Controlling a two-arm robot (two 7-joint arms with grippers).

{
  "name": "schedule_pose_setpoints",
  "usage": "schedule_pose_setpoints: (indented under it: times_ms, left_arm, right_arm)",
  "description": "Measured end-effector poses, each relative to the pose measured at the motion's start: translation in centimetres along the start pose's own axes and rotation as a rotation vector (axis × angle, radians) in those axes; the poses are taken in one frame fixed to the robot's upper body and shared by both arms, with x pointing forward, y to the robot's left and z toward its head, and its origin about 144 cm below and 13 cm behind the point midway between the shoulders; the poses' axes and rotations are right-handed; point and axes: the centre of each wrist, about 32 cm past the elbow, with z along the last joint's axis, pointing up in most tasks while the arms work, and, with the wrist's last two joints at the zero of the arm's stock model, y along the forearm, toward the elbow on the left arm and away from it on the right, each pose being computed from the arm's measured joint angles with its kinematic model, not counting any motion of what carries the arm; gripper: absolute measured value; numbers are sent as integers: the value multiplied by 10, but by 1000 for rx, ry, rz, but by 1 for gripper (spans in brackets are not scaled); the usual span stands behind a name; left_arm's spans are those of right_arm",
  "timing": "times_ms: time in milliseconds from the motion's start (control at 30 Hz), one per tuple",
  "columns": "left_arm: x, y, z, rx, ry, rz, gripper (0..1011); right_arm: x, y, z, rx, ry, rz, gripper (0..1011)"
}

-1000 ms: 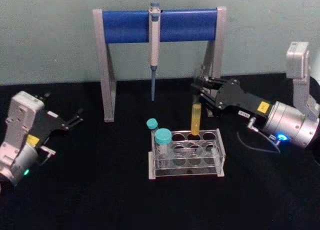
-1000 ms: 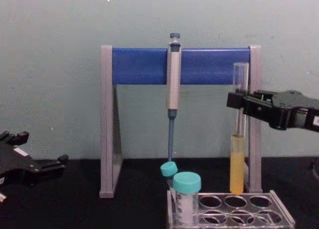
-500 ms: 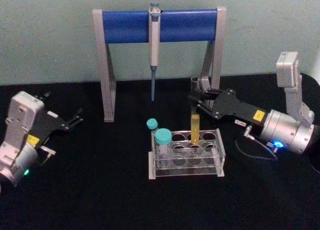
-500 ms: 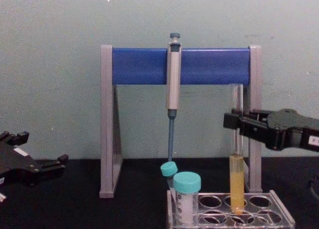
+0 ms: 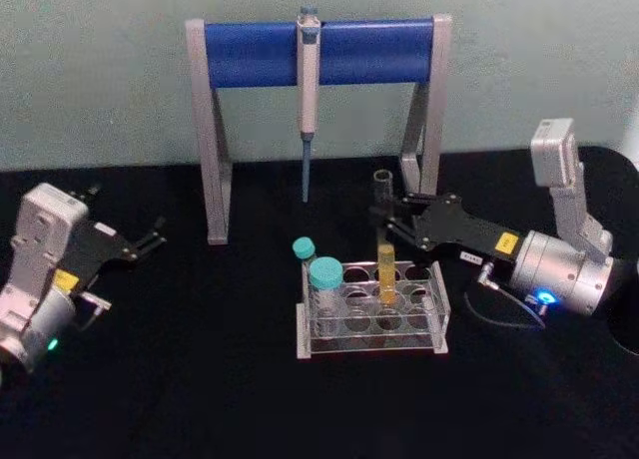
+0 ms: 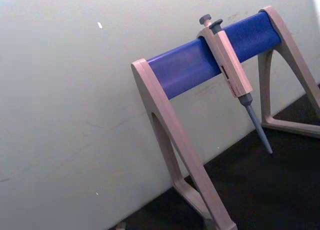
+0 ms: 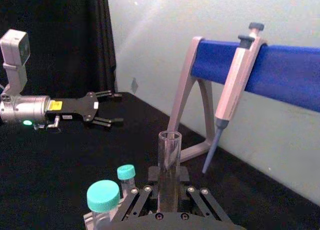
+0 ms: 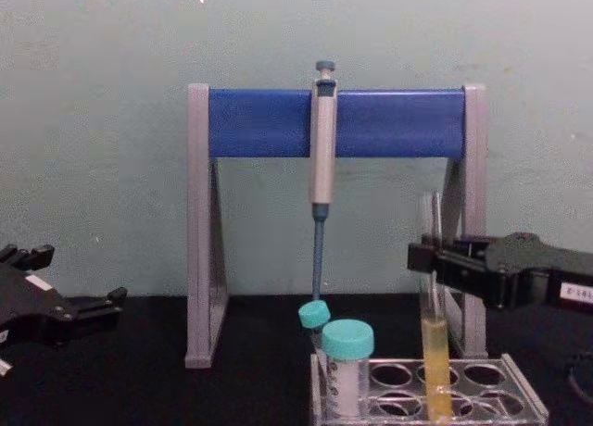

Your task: Pick up the test tube from the test tube rack, shake it, then place it back into the test tube rack.

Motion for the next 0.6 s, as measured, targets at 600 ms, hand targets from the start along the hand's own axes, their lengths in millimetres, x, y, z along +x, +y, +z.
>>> schedule_pose_setpoints:
  times_ms: [600]
  left_arm:
    - [0, 0, 0, 0, 0, 0, 1001]
  right_arm:
    - [0, 3, -6, -34, 14, 6, 230]
